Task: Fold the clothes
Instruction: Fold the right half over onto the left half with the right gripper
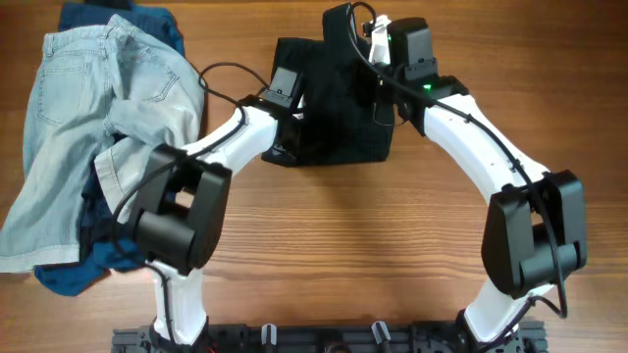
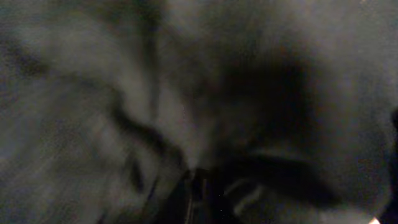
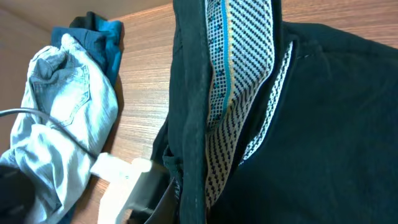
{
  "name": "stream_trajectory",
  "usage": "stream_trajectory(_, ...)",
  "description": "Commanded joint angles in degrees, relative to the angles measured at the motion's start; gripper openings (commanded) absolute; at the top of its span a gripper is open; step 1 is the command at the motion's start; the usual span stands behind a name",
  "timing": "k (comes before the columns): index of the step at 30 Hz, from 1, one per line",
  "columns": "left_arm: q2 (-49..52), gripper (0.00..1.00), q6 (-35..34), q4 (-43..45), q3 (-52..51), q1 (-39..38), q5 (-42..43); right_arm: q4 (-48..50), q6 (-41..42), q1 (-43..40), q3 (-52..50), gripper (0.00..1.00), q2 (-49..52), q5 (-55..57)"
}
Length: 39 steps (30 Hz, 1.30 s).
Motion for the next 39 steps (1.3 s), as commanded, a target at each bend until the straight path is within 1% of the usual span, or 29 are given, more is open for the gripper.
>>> stream_trajectory(1, -8.04, 0.36, 0.87, -2.4, -0.46, -0.17, -6.86, 0.98, 1.46, 0.17, 0.68, 0.04, 1.29, 0.15)
stream_trajectory(2, -8.9, 0.48, 1.31, -2.91, -0.46, -0.15, -7.3, 1.07, 1.51, 0.17, 0.68, 0.05, 1.44, 0.15)
stream_trajectory(4, -9.62, 0.69, 2.32, -3.32, -0.46, -0.15, -7.43, 1.16, 1.92, 0.17, 0.68, 0.04, 1.84, 0.13)
stream_trajectory(5, -9.7, 0.73, 2.32, -3.63, -0.46, -0.04, -7.87, 1.11, 1.9, 0.17, 0.68, 0.04, 1.92, 0.13)
stream_trajectory(8, -11.87, 0.71, 2.29, -5.2, -0.46, 1.16, -8.44, 1.16, 1.86, 0.17, 0.68, 0.04, 1.99, -0.04)
stream_trajectory(13, -22.77, 0.77, 1.55, -6.4, -0.46, 7.56, -9.97, 1.97, 2.67, 0.17, 0.68, 0.04, 1.99, -0.04)
stream_trajectory(17, -28.04, 0.8, -1.01, -7.04, -0.46, 12.44, -10.73, 3.78, 3.61, 0.72, 0.68, 0.04, 1.99, -0.7)
stream_trajectory(20, -30.73, 0.81, -0.96, -7.58, -0.46, 15.28, -10.75, 6.56, 4.46, 2.58, 0.68, 0.04, 2.03, 1.77)
stream_trajectory(21, -31.01, 0.81, -0.94, -7.82, -0.46, 15.63, -10.73, 7.78, 4.42, 3.28, 0.68, 0.08, 2.03, 2.12)
stream_trajectory(24, -30.88, 0.81, -0.94, -8.74, -0.46, 15.65, -10.73, 11.61, 4.24, 5.44, 0.68, 0.77, 2.08, 2.1)
stream_trajectory(26, -30.88, 0.8, -0.92, -9.07, -0.48, 15.65, -10.75, 13.05, 4.17, 6.62, 0.68, 0.91, 2.08, 2.1)
stream_trajectory(29, -30.88, 0.8, -0.94, -9.07, -0.48, 15.65, -10.75, 13.49, 2.73, 8.02, 0.68, 0.97, 2.08, 2.05)
stream_trajectory(34, -30.91, 0.79, -0.92, -9.14, -0.48, 15.65, -10.75, 13.29, 2.71, 7.76, 0.7, 0.97, 2.08, 2.05)
stream_trajectory(39, -30.62, 0.78, -0.87, -10.58, -0.48, 14.36, -10.71, 10.21, 2.67, 1.88, 0.7, 0.96, 1.73, -3.39)
